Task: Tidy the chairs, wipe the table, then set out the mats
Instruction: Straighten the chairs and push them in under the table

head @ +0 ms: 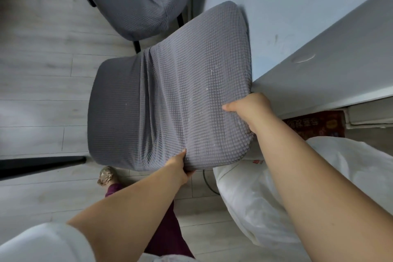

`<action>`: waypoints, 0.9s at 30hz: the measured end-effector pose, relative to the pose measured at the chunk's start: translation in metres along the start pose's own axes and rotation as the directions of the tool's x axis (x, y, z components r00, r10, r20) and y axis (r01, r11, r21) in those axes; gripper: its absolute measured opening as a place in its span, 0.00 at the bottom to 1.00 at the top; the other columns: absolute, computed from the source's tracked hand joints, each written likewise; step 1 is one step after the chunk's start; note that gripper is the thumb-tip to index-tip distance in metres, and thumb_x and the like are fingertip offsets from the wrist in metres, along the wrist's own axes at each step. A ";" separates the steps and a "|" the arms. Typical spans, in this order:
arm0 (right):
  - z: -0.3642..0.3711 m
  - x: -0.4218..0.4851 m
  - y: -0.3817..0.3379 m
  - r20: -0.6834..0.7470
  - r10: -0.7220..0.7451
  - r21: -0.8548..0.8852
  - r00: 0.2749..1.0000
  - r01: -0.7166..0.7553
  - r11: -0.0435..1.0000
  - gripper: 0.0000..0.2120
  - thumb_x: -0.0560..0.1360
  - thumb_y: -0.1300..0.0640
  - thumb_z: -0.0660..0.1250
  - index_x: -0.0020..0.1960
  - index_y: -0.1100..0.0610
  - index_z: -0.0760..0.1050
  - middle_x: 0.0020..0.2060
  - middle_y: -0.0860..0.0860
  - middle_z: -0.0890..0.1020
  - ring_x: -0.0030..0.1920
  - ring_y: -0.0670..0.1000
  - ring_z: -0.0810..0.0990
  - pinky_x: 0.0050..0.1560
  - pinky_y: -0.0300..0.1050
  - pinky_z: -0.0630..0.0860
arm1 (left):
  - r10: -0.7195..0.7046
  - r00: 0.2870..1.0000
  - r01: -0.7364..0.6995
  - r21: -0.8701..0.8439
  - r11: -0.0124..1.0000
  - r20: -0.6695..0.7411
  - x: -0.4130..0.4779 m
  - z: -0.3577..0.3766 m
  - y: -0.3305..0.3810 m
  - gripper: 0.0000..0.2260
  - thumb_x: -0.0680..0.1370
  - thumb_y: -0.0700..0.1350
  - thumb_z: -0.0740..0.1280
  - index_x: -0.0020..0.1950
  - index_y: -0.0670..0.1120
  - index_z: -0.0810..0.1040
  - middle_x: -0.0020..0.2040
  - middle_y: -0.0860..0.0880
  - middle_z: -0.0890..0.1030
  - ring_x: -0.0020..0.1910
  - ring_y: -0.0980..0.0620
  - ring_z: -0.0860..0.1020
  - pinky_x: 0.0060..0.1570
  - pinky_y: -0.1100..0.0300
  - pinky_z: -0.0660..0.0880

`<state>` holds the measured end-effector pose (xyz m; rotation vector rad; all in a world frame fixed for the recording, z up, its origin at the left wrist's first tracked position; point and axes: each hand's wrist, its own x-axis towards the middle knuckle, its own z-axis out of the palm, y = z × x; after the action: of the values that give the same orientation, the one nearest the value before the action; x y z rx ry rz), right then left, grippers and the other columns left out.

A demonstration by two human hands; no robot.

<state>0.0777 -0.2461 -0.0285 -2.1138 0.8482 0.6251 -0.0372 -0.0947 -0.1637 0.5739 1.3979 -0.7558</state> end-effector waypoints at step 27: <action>0.072 -0.054 -0.127 0.217 -0.140 0.460 0.966 0.025 0.888 0.14 0.64 0.78 0.63 0.48 0.68 0.76 0.45 0.61 0.80 0.43 0.60 0.81 0.41 0.49 0.79 | 0.078 0.997 -0.074 -0.219 0.973 0.008 -0.075 -0.080 0.103 0.05 0.79 0.39 0.65 0.47 0.38 0.77 0.38 0.44 0.80 0.34 0.50 0.79 0.19 0.60 0.75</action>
<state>0.1240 -0.1069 0.0236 -1.6002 0.6809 0.5632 -0.0117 0.0417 -0.1052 0.4452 1.4142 -0.5356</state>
